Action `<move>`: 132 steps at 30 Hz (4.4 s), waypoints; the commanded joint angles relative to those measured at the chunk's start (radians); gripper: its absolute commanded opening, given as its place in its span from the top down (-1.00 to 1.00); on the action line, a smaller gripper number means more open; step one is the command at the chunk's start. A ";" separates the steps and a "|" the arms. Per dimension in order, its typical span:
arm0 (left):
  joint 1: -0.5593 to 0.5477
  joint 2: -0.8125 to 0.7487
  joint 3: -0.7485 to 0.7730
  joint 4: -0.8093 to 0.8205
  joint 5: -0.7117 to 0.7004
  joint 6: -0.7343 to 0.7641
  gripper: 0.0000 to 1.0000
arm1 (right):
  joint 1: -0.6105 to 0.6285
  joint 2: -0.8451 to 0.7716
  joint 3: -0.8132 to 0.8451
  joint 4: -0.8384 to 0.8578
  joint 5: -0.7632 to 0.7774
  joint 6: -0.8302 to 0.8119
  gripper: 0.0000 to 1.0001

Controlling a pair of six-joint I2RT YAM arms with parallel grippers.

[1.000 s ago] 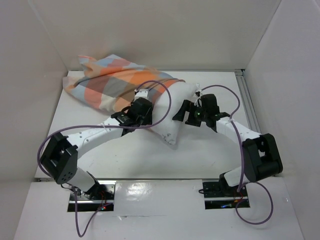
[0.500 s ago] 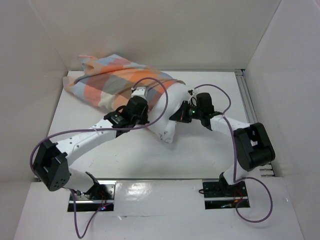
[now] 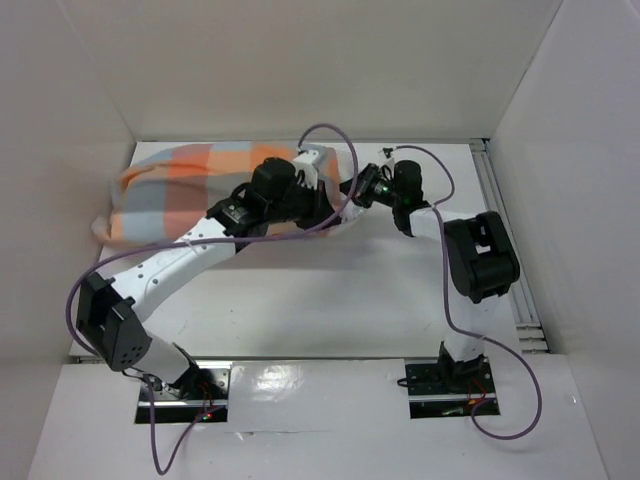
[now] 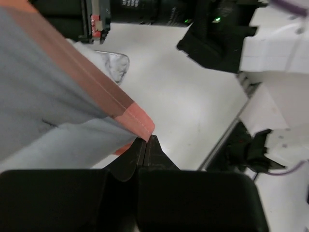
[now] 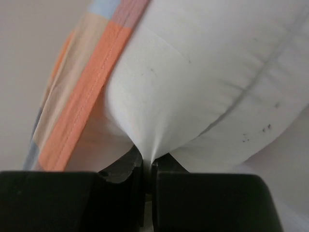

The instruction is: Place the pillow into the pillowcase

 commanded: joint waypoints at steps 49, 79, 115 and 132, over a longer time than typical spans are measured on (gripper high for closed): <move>0.238 -0.126 0.225 -0.491 -0.481 -0.062 -0.63 | 0.375 -0.541 -0.228 -0.666 0.510 -0.571 -0.92; 0.266 -0.085 -0.140 -0.180 -0.379 -0.123 1.00 | 0.096 -0.048 0.121 -0.293 0.036 -0.429 1.00; 0.116 -0.838 -0.763 -0.402 -0.584 -0.482 -0.73 | -0.095 -0.260 -0.032 -0.446 0.069 -0.386 1.00; 0.079 -0.855 -1.022 0.030 -0.325 -0.316 -0.85 | -0.113 -0.143 0.079 -0.381 0.010 -0.292 1.00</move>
